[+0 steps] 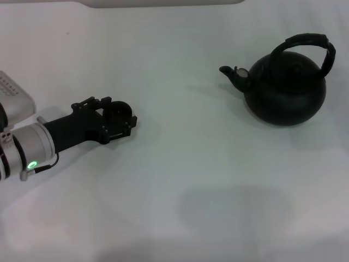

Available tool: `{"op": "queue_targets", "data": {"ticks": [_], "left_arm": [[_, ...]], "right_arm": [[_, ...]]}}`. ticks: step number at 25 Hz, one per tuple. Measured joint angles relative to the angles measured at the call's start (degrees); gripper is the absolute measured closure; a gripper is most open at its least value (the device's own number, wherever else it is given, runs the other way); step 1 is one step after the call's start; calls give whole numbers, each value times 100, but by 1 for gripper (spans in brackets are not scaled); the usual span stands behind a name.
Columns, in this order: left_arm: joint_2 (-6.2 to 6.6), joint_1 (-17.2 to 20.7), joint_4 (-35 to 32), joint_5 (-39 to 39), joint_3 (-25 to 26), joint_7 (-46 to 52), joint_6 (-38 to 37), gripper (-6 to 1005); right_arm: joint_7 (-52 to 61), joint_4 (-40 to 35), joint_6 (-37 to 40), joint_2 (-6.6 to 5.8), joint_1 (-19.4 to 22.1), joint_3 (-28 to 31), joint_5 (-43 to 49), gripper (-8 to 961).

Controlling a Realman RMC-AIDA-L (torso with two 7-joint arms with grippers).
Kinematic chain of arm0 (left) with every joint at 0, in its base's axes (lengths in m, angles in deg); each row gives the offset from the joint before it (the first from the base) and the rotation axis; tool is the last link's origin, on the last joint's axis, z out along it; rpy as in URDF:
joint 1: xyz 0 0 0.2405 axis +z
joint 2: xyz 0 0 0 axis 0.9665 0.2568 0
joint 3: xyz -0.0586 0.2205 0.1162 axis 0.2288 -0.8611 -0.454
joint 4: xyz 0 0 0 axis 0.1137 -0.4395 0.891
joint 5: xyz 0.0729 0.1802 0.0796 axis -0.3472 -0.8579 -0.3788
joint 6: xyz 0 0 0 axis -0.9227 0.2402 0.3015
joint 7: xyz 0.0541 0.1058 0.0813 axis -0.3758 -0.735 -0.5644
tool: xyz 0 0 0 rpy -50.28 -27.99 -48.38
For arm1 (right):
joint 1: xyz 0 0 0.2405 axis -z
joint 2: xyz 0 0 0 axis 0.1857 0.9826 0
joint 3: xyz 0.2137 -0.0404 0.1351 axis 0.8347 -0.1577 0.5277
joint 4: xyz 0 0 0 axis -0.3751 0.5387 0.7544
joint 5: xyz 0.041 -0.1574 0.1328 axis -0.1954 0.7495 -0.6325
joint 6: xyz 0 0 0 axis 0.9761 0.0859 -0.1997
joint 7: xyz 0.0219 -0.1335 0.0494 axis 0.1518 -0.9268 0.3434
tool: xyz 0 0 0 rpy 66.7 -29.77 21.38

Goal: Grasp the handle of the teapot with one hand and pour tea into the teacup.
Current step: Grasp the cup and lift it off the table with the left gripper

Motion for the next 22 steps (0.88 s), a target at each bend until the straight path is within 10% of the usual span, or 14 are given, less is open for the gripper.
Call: {"op": "queue_targets", "data": {"ticks": [22], "left_arm": [[37, -50, -91, -27, -296, 159, -59, 303]], "right_arm": [[-26, 13, 8, 0, 21, 9, -41, 326]]}}
